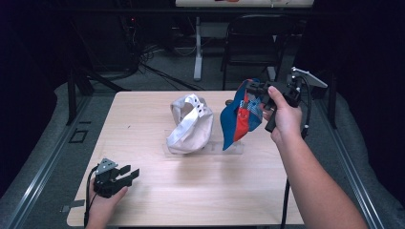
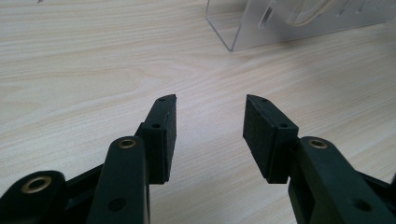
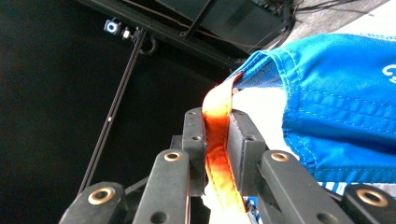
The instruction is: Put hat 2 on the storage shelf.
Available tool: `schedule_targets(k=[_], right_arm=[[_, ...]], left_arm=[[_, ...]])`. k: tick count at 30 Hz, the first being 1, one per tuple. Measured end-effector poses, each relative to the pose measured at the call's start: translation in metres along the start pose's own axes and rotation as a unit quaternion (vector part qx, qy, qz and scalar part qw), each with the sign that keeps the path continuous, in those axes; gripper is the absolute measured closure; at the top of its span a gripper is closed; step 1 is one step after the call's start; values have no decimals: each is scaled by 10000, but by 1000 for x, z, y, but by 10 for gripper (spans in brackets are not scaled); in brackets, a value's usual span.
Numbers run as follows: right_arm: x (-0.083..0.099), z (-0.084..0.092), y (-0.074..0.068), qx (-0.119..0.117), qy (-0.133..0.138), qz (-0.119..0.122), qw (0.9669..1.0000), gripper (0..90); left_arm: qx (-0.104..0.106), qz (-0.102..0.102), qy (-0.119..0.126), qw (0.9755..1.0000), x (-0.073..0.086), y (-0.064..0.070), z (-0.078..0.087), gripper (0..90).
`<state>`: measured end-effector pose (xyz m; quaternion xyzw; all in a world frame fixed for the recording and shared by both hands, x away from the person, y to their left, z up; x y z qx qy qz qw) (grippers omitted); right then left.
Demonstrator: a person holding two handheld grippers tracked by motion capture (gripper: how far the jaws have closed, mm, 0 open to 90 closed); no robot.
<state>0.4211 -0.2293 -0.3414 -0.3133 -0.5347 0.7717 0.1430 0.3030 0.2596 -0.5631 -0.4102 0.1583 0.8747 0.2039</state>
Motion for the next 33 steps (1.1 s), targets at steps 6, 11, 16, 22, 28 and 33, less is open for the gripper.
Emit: schedule_targets(k=[6, 11, 16, 22, 28, 33], right_arm=[[3, -1, 5, 13, -55, -43, 10000, 781], [6, -9, 4, -3, -223, -13, 9998, 780], [11, -16, 4, 52, -287, 52, 9996, 779], [15, -23, 12, 158, -387, 79, 9991, 779], [20, -28, 21, 247, -467, 82, 9986, 778], [22, -30, 27, 303, -477, 63, 9984, 777]], left_arm=[[5, -15, -8, 10000, -1, 1, 0, 550], [-13, -7, 46, 10000, 0, 1, -1, 550], [1, -7, 0, 10000, 0, 0, 0, 550], [9, -15, -11, 10000, -1, 0, 0, 550], [3, -12, 5, 10000, -2, 1, -2, 550], [15, -18, 0, 10000, -2, 1, -3, 550]])
Point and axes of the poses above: each handheld gripper's, and its own axes: z roughly backward along the jaws, x roughly out of its underside, y roughly to its right, the point moved 2 cm from there along -z, roughly forward along the jaws, and after that the axes turned 4 degrees about -z, right-handed, at the moved point
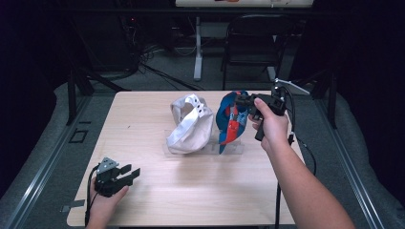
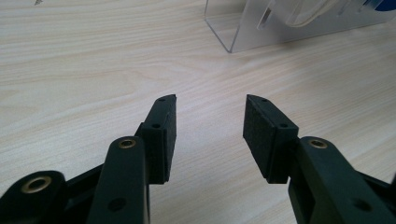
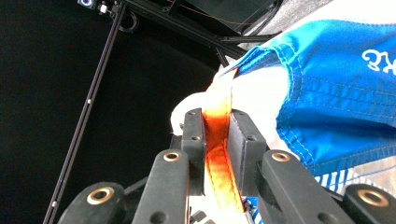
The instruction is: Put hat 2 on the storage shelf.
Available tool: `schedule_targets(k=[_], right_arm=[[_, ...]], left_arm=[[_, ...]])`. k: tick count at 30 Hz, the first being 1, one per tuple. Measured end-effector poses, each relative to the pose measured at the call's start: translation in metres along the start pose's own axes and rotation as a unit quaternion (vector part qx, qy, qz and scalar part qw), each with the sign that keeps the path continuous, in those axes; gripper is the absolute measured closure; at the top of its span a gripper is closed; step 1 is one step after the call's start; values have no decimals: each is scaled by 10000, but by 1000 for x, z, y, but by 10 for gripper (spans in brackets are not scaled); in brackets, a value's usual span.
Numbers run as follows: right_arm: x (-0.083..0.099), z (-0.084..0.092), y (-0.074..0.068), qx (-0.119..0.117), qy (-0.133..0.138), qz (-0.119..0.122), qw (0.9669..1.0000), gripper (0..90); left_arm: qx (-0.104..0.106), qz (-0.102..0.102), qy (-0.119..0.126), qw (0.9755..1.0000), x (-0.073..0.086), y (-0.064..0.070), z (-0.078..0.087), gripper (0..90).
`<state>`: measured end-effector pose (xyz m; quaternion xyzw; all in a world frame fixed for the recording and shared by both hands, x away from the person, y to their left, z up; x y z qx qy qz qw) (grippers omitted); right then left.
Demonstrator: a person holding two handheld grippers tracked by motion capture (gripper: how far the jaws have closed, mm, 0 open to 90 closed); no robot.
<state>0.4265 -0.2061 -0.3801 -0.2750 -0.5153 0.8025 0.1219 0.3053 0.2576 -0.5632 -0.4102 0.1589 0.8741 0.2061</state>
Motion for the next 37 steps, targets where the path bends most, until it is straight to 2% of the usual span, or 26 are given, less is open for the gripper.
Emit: schedule_targets(k=[21, 22, 27, 30, 34, 37], right_arm=[[2, 6, -2, 112, 11, 156, 9998, 761], [2, 8, -1, 147, -43, 236, 9996, 748], [4, 19, -5, 319, 134, 474, 9983, 658], [6, 27, -5, 398, 53, 644, 9971, 624], [14, 33, -5, 596, 59, 969, 9935, 582], [23, 39, 0, 665, -81, 1207, 9904, 561]], left_arm=[[-15, 11, 45, 10000, 0, 0, 0, 549], [-15, 7, 43, 10000, 1, 0, 0, 549], [-16, 33, 57, 10000, 1, -1, 0, 548], [-25, 29, 60, 10000, 0, 0, 0, 544], [-26, 25, 31, 10000, 0, 0, 0, 518], [-24, 23, 31, 10000, 0, -1, -1, 512]])
Point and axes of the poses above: each handheld gripper's, and its own axes: z roughly backward along the jaws, x roughly out of its underside, y roughly to its right, the point moved 2 cm from there along -z, roughly forward along the jaws, and after that the axes turned 4 degrees about -z, right-handed, at the moved point
